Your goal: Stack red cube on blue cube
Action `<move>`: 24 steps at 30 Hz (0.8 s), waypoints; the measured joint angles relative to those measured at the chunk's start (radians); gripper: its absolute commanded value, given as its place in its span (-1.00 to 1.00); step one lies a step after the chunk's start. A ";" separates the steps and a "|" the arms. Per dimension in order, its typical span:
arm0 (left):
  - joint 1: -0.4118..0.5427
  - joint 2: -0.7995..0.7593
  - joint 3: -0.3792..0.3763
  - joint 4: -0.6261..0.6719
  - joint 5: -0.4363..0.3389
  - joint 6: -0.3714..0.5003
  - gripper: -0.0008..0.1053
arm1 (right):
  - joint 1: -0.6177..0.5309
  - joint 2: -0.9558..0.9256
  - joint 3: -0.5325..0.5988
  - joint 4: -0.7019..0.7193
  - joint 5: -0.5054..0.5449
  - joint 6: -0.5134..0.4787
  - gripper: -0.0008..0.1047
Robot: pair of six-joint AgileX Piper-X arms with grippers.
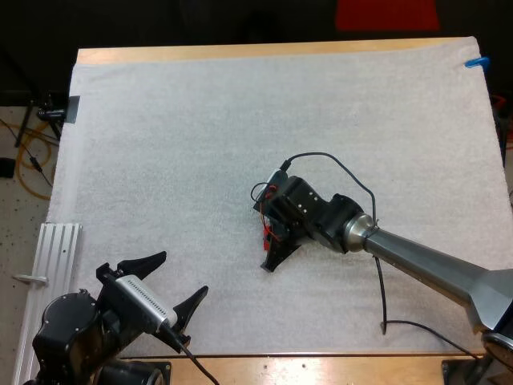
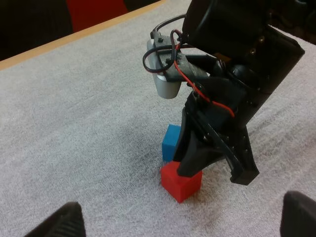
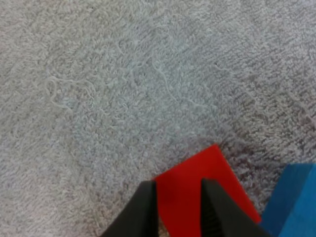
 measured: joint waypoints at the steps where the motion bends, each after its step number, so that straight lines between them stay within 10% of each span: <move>1: 0.000 0.000 0.000 0.000 0.000 0.000 0.46 | 0.000 0.000 0.000 0.000 0.000 0.000 -0.60; 9: 0.000 0.000 0.000 0.000 0.000 0.000 0.46 | 0.000 0.000 0.000 0.000 0.000 0.000 -0.59; 14: 0.000 0.000 0.000 0.000 0.000 0.000 0.46 | 0.000 0.000 0.000 0.000 0.000 0.000 -0.02; 24: 0.000 0.000 0.000 0.000 0.000 0.000 0.46 | 0.000 -0.049 0.000 0.000 0.080 0.000 0.11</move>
